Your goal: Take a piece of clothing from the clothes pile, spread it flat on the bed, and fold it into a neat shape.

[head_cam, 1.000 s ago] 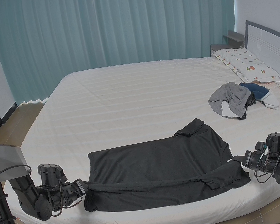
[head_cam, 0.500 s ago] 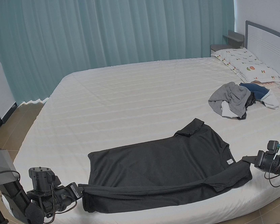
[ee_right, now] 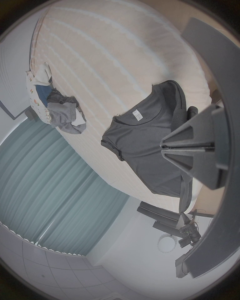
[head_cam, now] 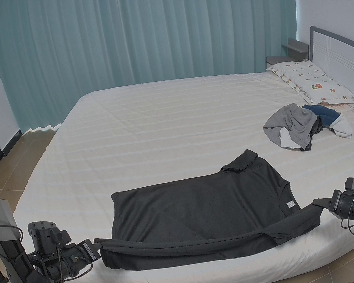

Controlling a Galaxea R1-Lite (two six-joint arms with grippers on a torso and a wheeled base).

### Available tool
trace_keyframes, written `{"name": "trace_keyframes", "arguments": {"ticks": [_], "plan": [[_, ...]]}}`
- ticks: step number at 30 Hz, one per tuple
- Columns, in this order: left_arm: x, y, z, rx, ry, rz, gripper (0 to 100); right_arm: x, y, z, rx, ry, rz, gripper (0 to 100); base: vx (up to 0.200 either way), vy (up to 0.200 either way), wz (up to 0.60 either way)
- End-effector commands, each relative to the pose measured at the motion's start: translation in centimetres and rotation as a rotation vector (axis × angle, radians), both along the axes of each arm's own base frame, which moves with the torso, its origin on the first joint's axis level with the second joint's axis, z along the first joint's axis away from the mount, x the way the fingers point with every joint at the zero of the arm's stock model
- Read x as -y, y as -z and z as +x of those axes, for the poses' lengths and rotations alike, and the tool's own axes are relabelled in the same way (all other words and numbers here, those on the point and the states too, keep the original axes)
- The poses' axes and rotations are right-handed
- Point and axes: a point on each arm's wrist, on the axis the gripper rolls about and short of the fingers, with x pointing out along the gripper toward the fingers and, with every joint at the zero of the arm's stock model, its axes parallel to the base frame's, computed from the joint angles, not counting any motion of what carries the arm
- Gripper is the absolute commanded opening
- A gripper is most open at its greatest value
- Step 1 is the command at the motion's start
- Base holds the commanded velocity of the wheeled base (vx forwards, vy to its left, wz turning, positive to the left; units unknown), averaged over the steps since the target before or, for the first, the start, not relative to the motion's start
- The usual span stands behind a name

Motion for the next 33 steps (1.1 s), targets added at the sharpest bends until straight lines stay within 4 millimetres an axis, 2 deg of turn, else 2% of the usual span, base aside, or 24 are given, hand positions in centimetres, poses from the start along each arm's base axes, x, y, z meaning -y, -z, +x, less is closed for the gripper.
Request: {"name": "trace_keyframes", "arguments": {"ticks": [1, 9, 17, 24, 26, 33], "plan": [[-0.1, 0.1, -0.8, -0.010, 0.002, 0.003, 0, 0.0, -1.4, -1.1, 0.049, 0.006, -0.007, 0, 0.000, 0.000, 0.00], [-0.1, 0.1, -1.0, -0.011, 0.015, 0.013, 0, -0.1, -1.4, -2.2, -0.009, -0.005, -0.028, 0, 0.000, 0.000, 0.00], [-0.1, 0.4, -0.4, -0.008, 0.028, 0.028, 0, 0.0, -0.8, -1.6, -0.042, -0.008, -0.025, 0, 0.000, 0.000, 0.00], [0.2, 1.1, 1.8, 0.012, 0.014, 0.025, 0, 0.3, 0.4, 1.5, -0.057, -0.007, -0.025, 0, 0.000, 0.000, 0.00], [0.3, 1.5, 2.7, 0.020, 0.014, 0.025, 0, 0.5, 1.2, 3.2, -0.069, -0.004, -0.025, 0, 0.000, 0.000, 0.00], [0.5, 3.2, 4.4, -0.005, 0.012, 0.026, 0, 0.7, 2.9, 5.3, -0.098, -0.010, -0.022, 0, 0.000, 0.000, 0.00]]}}
